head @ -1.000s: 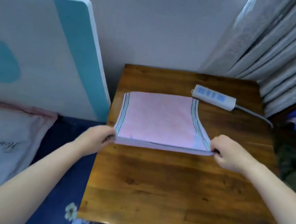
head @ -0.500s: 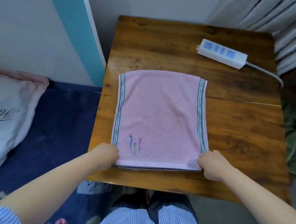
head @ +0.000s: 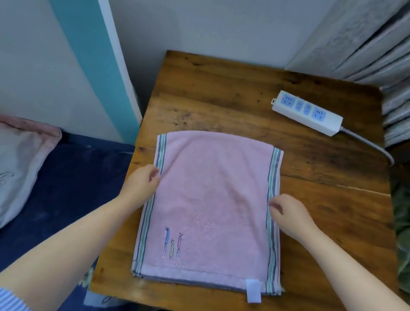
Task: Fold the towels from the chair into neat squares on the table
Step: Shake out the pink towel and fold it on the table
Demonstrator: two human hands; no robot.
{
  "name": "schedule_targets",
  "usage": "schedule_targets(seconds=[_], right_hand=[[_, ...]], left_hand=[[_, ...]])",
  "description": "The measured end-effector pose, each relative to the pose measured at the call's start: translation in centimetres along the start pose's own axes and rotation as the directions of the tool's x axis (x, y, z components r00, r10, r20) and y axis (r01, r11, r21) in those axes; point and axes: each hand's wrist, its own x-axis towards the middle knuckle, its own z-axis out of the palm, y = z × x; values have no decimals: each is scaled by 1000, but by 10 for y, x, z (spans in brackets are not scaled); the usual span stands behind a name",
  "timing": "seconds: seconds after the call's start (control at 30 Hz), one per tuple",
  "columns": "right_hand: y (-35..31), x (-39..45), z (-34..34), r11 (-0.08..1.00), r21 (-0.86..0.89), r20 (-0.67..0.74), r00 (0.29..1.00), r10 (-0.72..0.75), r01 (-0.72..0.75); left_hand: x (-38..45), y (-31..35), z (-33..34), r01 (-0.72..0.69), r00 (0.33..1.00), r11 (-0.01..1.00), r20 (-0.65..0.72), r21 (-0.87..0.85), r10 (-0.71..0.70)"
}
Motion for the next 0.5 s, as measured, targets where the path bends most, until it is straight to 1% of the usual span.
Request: schedule_targets(seconds=[0.03,0.1,0.17,0.27,0.37,0.43,0.5], right_hand=[[0,15,-8,998,59,-80,996,35,-30],[2,38,-20,986,152,-198,975,101,-71],[6,64,-29,964,242,-245,955,168,-107],[7,93,-35,885,413,-217,921,324,-214],[7,112,-34,857,445,-185,910,370,-258],[9,122,-32,836,483,-196,899,393,-260],[13,130,-30,800,539,-201,882,426,-264]], left_hand=[[14,7,-1,45,997,999,-64,-29,-47],[34,21,-4,101,983,994,-150,-43,-106],[55,34,-5,173,963,984,-205,-43,-178],[85,38,-3,318,927,948,-202,-24,-316],[103,32,0,414,894,910,-184,-1,-407],[110,28,2,407,897,914,-192,0,-399],[117,23,5,369,908,926,-186,-73,-376]])
